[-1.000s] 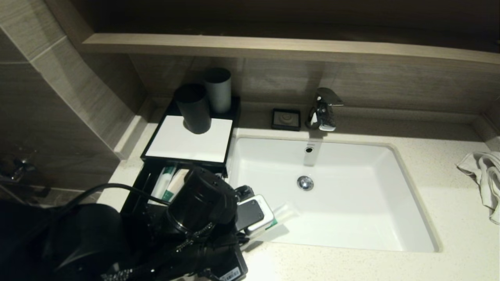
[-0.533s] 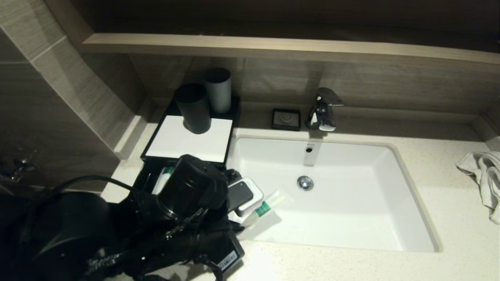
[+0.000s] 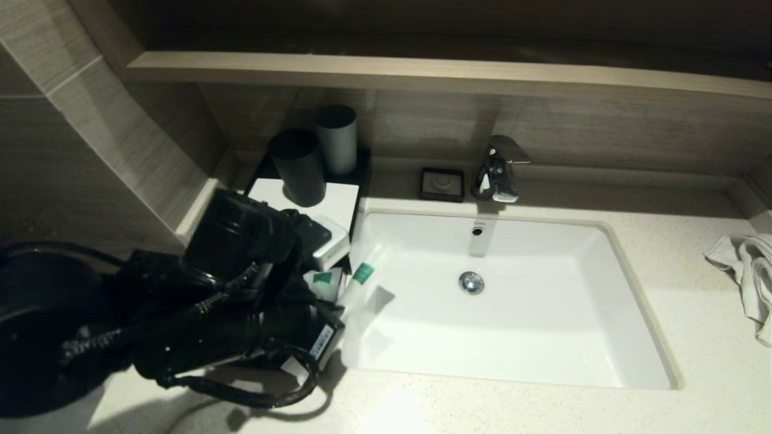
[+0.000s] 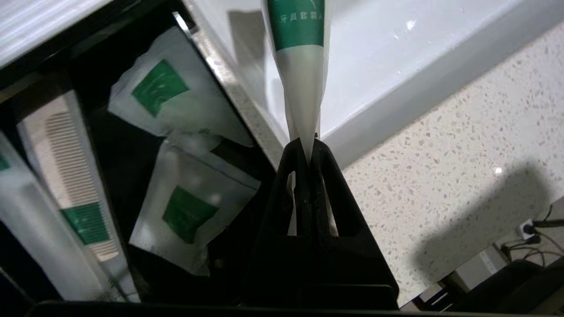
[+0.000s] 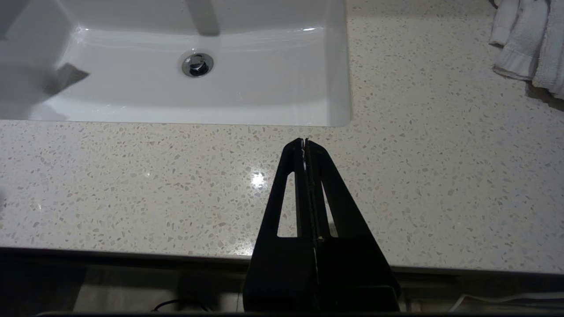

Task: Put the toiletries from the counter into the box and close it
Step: Place the bathroom toiletry into the drawer

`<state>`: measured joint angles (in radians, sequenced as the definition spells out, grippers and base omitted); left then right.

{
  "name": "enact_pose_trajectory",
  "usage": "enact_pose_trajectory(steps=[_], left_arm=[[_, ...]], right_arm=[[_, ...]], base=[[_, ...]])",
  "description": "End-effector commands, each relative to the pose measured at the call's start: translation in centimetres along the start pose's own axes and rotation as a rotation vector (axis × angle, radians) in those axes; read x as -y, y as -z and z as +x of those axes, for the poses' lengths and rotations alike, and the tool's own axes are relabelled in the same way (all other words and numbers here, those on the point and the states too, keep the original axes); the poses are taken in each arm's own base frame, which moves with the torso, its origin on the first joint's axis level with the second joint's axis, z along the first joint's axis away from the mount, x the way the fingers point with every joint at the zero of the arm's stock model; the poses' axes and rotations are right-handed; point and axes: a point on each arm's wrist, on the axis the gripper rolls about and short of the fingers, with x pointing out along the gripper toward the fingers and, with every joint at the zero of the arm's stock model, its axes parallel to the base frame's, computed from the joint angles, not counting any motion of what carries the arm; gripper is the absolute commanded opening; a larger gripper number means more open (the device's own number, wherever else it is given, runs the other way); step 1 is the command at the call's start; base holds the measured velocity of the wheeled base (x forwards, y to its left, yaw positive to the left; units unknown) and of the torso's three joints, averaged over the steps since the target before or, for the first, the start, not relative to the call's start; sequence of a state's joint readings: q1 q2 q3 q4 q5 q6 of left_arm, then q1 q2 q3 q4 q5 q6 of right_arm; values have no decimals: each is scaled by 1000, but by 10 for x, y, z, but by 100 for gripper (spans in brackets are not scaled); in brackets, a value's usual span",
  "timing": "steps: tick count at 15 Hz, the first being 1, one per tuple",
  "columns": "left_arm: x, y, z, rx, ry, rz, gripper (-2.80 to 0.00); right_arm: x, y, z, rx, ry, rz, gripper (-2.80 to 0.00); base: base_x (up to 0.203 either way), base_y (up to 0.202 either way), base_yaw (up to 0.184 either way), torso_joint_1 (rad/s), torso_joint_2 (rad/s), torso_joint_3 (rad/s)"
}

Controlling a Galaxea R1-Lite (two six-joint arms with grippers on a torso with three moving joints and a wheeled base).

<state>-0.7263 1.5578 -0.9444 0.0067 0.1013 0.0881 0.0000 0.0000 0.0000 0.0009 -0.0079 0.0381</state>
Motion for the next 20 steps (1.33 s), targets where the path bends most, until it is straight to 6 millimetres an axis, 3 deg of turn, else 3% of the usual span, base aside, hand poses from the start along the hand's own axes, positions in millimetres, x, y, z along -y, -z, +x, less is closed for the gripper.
enact_pose_trajectory(steps=[1,9,15,20], left_arm=[[-20,-5,-18,15,-57,-63,-280],[-62,13,-42,-95,-203,-177,-280],[-70,23,-59,-152,-236,-213,-280],[-67,35,-61,-237,-229,-252,-280]], right_arm=[[0,0,0,-1,0,0,-280],[0,0,0,-2,0,0,-280],[0,0,0,-2,0,0,-280],[0,0,0,-1,0,0,-280]], base=[[0,0,0,0,0,0],[0,0,0,0,0,0],[0,0,0,0,0,0],[0,0,0,0,0,0]])
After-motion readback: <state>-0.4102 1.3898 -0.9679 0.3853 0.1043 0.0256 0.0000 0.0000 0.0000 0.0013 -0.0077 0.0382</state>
